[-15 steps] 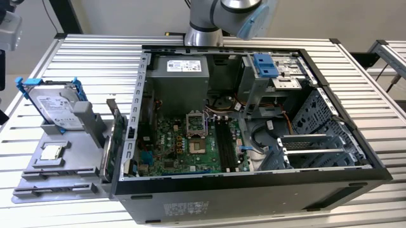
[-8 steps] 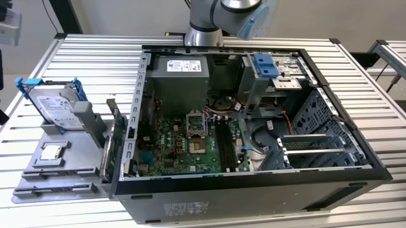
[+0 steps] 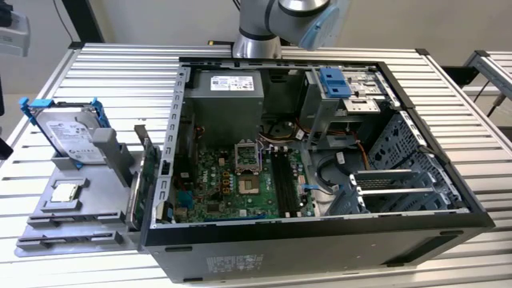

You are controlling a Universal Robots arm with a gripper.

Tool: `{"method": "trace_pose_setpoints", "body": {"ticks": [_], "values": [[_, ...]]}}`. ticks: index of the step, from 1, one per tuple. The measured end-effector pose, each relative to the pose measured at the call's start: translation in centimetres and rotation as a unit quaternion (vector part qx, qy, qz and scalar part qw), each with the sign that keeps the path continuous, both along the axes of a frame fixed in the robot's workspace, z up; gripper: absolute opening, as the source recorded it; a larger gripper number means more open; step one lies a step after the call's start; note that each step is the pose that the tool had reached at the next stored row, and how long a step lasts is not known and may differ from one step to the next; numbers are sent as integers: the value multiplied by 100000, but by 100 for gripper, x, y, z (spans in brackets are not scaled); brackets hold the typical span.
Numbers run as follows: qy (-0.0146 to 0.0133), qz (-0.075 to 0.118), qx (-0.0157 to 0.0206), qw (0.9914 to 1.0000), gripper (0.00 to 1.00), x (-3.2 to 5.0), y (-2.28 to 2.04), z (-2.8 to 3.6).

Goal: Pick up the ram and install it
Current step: 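Pick up the ram and move it above insertion slot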

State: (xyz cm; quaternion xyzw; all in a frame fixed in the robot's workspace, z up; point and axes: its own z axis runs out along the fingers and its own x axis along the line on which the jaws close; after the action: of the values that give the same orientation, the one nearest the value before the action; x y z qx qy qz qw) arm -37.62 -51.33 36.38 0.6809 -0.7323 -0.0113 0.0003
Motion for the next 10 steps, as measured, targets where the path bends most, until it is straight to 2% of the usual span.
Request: {"method": "trace_pose_setpoints", "body": {"ticks": [2, 10], "values": [[2, 768, -6, 99997, 0, 0, 0, -3], [-57, 840, 2, 99996, 0, 0, 0, -5]]}}
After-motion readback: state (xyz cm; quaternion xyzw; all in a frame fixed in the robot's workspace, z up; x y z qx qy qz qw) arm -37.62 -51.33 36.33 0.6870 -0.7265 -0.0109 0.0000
